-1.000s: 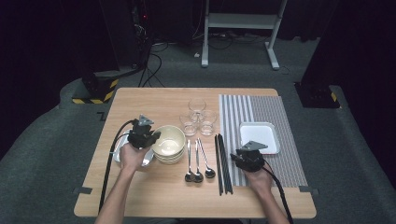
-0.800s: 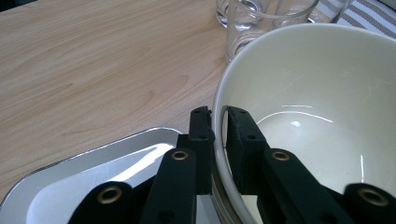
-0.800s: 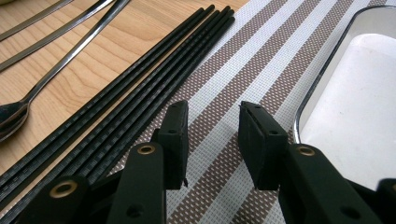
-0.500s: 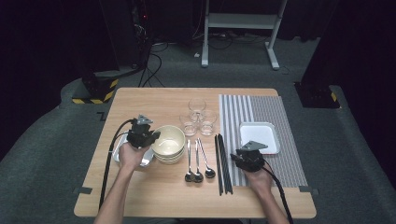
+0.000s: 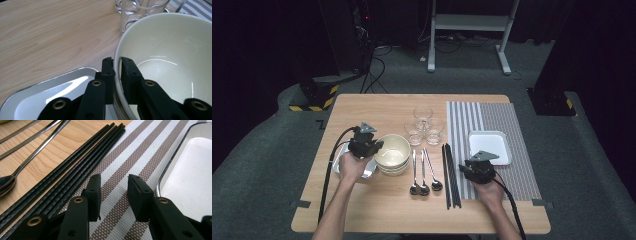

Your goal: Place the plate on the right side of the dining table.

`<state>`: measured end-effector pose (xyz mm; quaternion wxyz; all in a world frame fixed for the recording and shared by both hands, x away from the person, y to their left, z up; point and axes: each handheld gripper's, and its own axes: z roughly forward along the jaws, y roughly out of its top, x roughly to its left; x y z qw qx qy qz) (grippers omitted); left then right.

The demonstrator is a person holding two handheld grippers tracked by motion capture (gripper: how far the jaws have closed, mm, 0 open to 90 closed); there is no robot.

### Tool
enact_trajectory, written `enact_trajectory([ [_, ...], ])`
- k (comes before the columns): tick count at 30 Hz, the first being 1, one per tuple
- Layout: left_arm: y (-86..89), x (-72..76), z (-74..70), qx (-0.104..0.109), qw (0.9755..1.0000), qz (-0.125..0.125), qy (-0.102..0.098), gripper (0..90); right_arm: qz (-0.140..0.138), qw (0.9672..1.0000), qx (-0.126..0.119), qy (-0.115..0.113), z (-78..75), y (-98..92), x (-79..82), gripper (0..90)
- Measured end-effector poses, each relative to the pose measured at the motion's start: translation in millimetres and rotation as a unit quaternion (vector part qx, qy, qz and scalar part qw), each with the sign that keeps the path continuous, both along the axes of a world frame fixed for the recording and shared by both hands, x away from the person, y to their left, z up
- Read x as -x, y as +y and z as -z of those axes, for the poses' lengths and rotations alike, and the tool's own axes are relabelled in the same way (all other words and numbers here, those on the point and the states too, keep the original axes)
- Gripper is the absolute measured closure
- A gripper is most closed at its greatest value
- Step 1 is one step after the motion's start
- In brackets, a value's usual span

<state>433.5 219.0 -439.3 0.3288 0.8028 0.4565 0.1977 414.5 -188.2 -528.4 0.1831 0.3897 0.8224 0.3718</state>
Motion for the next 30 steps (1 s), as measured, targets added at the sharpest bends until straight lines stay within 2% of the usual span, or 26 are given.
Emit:
enact_trajectory([
  [11,-2.4,2.0,-1.0,-0.013,0.9999,0.001,-0.009,81.0,0.0,1.0,0.001,0.0,0.0,0.3,0.2,63.4],
  [18,0.3,-2.0,-1.8,0.0,1.0,0.004,0.005,80.8,0.0,1.0,0.0,0.0,0.0,0.2,0.1,63.4],
  [22,0.5,-2.6,-1.8,0.001,1.0,0.005,0.007,80.8,0.0,1.0,0.0,0.0,0.0,0.2,0.1,63.4],
  [27,-2.8,2.4,-1.7,-0.017,0.9998,0.0,-0.01,81.1,0.0,1.0,0.001,0.0,0.0,0.2,0.2,63.4],
  [30,-3.2,3.8,-1.4,-0.018,0.9997,-0.002,-0.015,81.1,0.0,1.0,0.003,-0.001,-0.1,0.4,0.4,63.4],
])
